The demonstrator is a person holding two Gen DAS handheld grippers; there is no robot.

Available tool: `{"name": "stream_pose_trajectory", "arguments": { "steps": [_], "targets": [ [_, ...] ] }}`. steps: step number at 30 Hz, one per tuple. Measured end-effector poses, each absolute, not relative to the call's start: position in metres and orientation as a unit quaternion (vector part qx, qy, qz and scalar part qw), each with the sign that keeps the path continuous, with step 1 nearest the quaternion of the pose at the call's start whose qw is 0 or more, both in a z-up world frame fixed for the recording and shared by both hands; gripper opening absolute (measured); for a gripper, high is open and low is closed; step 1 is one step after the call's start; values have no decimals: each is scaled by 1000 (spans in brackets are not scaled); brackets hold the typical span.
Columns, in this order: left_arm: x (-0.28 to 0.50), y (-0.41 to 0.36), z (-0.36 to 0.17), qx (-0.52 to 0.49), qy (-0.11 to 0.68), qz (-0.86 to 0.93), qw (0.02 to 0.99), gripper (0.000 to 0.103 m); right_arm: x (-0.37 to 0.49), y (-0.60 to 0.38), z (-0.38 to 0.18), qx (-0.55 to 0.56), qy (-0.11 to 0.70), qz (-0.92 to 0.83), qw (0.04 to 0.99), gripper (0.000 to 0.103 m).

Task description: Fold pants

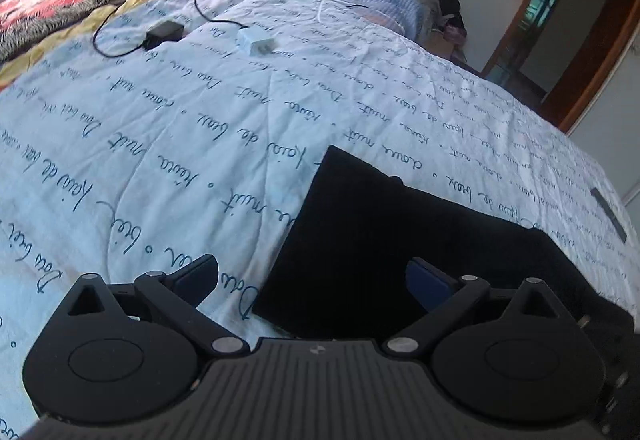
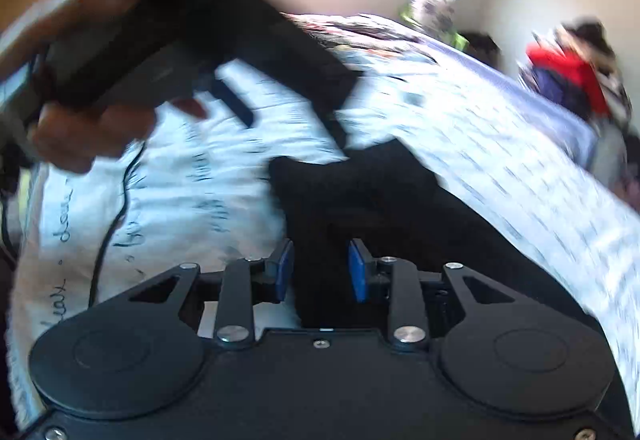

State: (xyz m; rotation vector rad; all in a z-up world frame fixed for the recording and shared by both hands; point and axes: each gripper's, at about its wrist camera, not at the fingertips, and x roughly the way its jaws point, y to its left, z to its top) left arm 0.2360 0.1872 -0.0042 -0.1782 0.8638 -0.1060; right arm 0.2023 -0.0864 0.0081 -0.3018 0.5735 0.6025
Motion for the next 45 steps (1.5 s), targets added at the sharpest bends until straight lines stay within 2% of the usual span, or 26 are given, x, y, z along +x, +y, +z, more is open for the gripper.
{"name": "stream_pose_trajectory", "arguments": {
  "steps": [1,2,7,14,18,20,25,33,34,35,37,42,45],
  "targets": [
    [237,174,-3,-65,416,-56,905,101,219,-117,11,-122,288,262,913,40],
    [237,160,-3,-44,414,-62,907,101,237,-146,12,-98,299,236,919,44],
    [245,77,-3,48,400,-108,909,101,335,-268,-4,75,395,239,884,46],
    [265,-18,-27,205,343,-127,908,99,385,-279,-32,122,435,347,822,46],
    [283,-17,-48,204,377,-107,897,100,404,-274,-48,129,464,391,785,45],
    [286,-5,-57,189,394,-94,895,103,404,-278,-48,146,454,432,765,35],
    [278,29,-62,128,404,-74,903,103,396,-274,-44,128,429,495,745,35],
    [262,10,-64,190,367,-59,909,102,425,-278,-69,217,469,429,741,35],
    [263,10,-64,193,367,-59,908,102,425,-279,-72,226,472,421,741,32],
    [264,9,-63,194,369,-60,907,102,423,-279,-72,228,471,408,748,19],
    [265,9,-63,193,370,-61,907,102,416,-283,-68,234,463,378,767,7],
    [266,17,-66,165,376,-62,910,102,401,-306,-52,299,396,316,809,2],
    [268,20,-65,150,387,-60,908,102,409,-310,-58,303,411,273,815,2]
  ]
}}
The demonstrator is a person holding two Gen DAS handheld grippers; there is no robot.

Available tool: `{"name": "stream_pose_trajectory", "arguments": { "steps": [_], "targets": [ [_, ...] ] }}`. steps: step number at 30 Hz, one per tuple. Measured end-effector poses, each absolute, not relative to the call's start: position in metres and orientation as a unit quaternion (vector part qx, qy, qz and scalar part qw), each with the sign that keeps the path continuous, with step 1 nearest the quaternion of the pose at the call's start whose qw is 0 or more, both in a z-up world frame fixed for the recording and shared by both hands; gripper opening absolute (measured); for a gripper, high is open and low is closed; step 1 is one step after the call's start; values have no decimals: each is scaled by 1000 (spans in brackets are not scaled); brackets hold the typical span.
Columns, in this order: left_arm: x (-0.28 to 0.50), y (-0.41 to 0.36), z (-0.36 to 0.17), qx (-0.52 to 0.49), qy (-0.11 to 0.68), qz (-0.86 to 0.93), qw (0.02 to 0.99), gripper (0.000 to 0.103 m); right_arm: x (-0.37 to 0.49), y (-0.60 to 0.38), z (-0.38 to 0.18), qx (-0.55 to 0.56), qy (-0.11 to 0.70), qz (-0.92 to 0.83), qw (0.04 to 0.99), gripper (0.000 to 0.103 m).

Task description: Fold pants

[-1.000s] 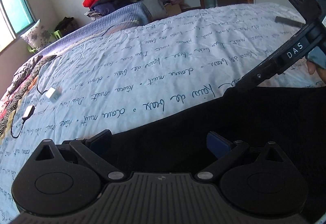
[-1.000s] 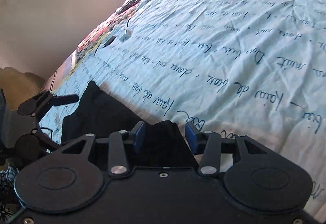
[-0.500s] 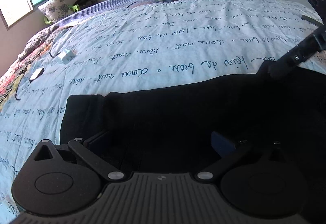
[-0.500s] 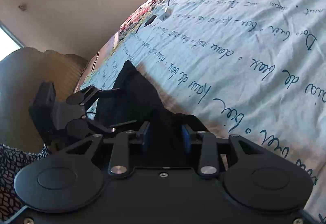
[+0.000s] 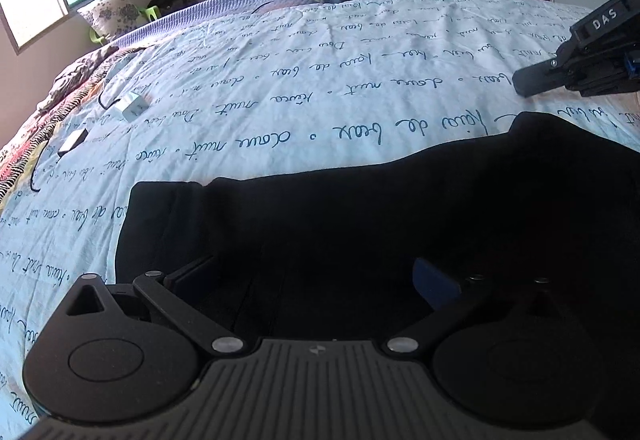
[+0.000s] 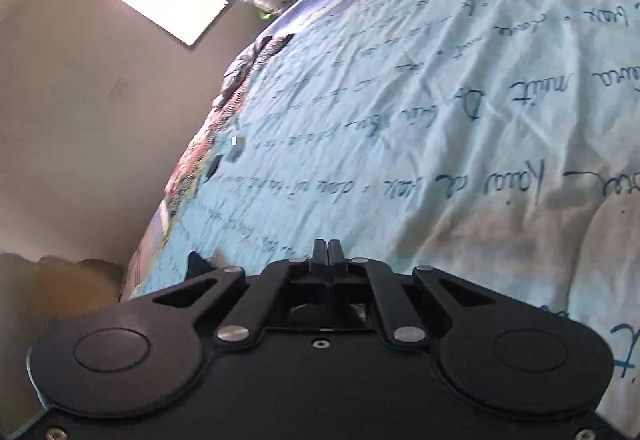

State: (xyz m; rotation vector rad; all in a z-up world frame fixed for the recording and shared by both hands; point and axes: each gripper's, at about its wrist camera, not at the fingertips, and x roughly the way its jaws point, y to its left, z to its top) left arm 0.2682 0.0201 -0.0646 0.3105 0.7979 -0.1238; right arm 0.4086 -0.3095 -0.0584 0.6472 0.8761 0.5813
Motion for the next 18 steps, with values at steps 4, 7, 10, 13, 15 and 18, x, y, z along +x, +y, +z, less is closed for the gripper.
{"name": "stream_pose_trajectory", "arguments": {
  "steps": [4,7,10,13,15,18],
  "targets": [
    [263,23,-51,154,370,-56,915,100,392,-298,-34,201,398,255,858,4],
    [268,17,-43,159,356,-59,919,101,374,-280,-19,166,388,321,848,4],
    [283,7,-41,164,351,-43,921,103,369,-246,-26,86,426,331,837,8],
    [314,4,-57,180,370,1,911,103,382,-228,-45,44,436,278,855,7],
    [322,10,-57,180,379,15,907,101,393,-234,-44,90,436,254,859,7],
    [307,30,-38,180,352,27,918,102,379,-230,-22,72,407,237,879,10]
  ]
}}
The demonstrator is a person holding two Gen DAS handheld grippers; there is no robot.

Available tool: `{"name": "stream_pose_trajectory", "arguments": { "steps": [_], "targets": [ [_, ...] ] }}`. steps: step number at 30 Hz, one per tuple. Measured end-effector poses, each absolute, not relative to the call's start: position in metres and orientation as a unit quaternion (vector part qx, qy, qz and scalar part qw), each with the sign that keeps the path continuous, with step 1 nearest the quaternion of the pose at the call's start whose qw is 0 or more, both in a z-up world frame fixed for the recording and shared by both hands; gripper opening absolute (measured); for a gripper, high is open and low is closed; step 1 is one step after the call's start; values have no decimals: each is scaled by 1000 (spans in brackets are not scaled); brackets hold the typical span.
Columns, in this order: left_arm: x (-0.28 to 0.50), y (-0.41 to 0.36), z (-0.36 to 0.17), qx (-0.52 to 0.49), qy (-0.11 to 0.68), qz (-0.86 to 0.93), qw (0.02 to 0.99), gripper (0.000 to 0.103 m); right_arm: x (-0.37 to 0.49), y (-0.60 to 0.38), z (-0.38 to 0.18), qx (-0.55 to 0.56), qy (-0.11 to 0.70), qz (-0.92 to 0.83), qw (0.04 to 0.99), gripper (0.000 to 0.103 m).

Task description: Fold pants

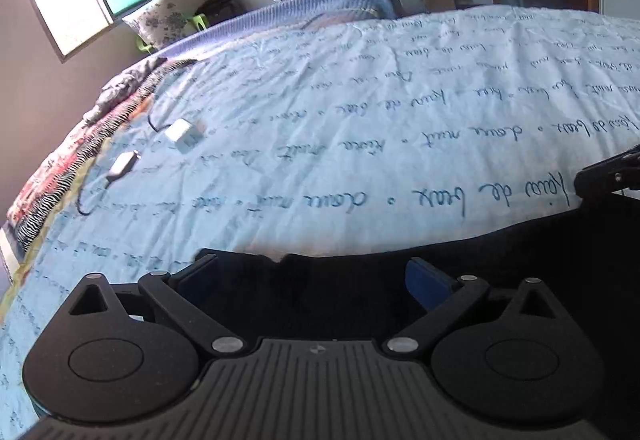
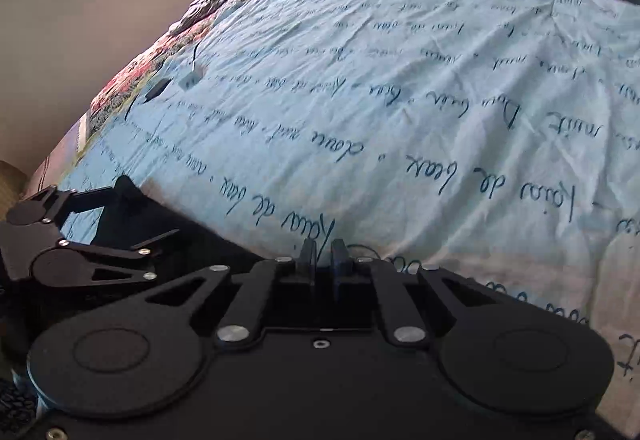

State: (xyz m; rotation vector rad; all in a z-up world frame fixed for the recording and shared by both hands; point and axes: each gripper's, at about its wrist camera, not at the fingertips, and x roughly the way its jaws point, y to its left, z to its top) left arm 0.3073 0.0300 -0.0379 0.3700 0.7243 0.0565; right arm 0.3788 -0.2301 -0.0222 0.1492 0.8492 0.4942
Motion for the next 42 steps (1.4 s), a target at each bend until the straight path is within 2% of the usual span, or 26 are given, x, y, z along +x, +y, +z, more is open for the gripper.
{"name": "stream_pose_trajectory", "arguments": {
  "steps": [4,7,8,11,14,19,22,24,25,26,27,29,31,34,36,38,39,42],
  "targets": [
    [303,59,-38,195,356,46,913,102,358,-209,-16,30,415,273,867,10],
    [313,83,-50,158,389,62,906,103,374,-196,-40,3,445,240,863,10],
    [312,90,-46,134,391,60,909,103,380,-197,-43,27,448,230,864,8],
    [294,105,-29,104,373,56,920,100,368,-186,-16,26,403,198,893,10],
    [270,115,-16,83,350,-11,933,101,341,-148,1,-17,375,241,895,10],
    [271,103,-26,89,368,-108,919,100,330,-101,-30,-90,400,244,879,10],
    [305,99,-54,122,400,-86,904,99,342,-113,-36,-27,405,223,886,10],
    [323,111,-60,94,420,-75,900,101,333,-128,-23,21,392,205,897,10],
    [323,124,-54,56,433,-74,897,99,322,-136,-17,22,381,192,904,12],
    [319,131,-48,31,432,-72,899,91,308,-143,-11,16,369,179,912,16],
    [311,139,-41,14,426,-69,902,90,293,-151,-7,4,362,169,917,19],
    [290,142,-34,11,416,-75,906,91,268,-160,-8,-23,367,153,917,37],
    [265,135,-29,26,410,-106,906,91,247,-165,-20,-47,383,142,911,44],
    [239,116,-38,64,410,-126,901,93,238,-166,-41,-60,390,125,910,45],
    [231,101,-51,117,395,-109,905,101,241,-170,-45,-47,379,102,919,51],
    [225,94,-55,138,387,-78,908,101,238,-171,-38,-33,365,71,928,52],
    [220,94,-51,127,385,-83,910,95,232,-171,-33,-25,360,73,930,52],
    [204,89,-40,101,377,-115,913,96,208,-165,-27,-30,352,108,929,52]
  ]
}}
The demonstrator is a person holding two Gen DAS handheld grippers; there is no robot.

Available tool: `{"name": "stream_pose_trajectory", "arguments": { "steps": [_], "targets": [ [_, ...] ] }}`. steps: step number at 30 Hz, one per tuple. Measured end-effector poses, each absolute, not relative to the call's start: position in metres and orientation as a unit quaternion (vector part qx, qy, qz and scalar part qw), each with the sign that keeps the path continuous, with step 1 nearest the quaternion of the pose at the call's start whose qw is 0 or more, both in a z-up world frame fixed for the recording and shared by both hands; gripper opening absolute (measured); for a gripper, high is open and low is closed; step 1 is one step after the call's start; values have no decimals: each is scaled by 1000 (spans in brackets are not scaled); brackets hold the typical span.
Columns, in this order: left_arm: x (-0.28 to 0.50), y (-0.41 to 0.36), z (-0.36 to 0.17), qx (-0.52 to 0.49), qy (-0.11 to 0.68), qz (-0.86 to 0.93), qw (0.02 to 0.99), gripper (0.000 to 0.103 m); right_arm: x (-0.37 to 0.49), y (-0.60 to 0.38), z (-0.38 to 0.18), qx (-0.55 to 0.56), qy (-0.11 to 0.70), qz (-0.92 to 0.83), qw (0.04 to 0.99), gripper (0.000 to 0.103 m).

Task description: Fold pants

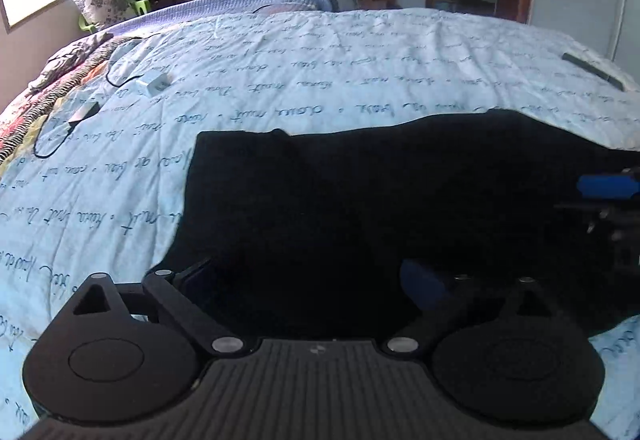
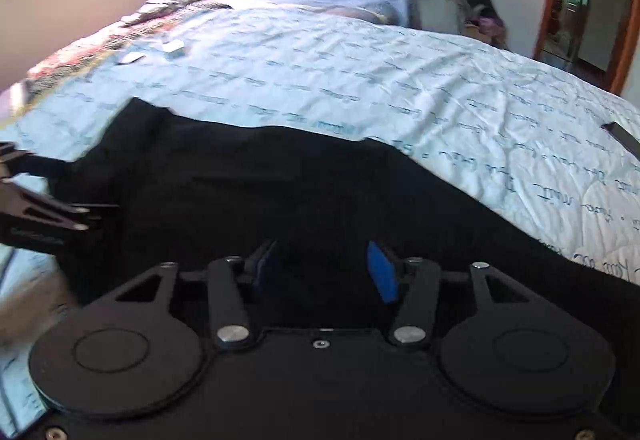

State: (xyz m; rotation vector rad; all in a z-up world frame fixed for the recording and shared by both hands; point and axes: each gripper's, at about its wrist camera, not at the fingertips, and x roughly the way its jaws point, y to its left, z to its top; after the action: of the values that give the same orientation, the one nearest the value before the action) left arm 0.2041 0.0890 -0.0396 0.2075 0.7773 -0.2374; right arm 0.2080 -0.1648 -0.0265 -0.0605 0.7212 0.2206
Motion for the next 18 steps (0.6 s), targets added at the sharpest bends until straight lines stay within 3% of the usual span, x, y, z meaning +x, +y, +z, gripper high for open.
{"name": "stream_pose_trajectory", "arguments": {
  "steps": [7,12,18],
  "targets": [
    [186,61,-59,134,384,-128,905,100,161,-148,-42,-115,359,104,920,58],
    [182,75,-46,92,381,-120,912,98,150,-156,-26,-68,324,102,938,62],
    [179,52,-52,114,397,-117,903,98,145,-153,-45,-87,353,99,926,64]
  ]
}}
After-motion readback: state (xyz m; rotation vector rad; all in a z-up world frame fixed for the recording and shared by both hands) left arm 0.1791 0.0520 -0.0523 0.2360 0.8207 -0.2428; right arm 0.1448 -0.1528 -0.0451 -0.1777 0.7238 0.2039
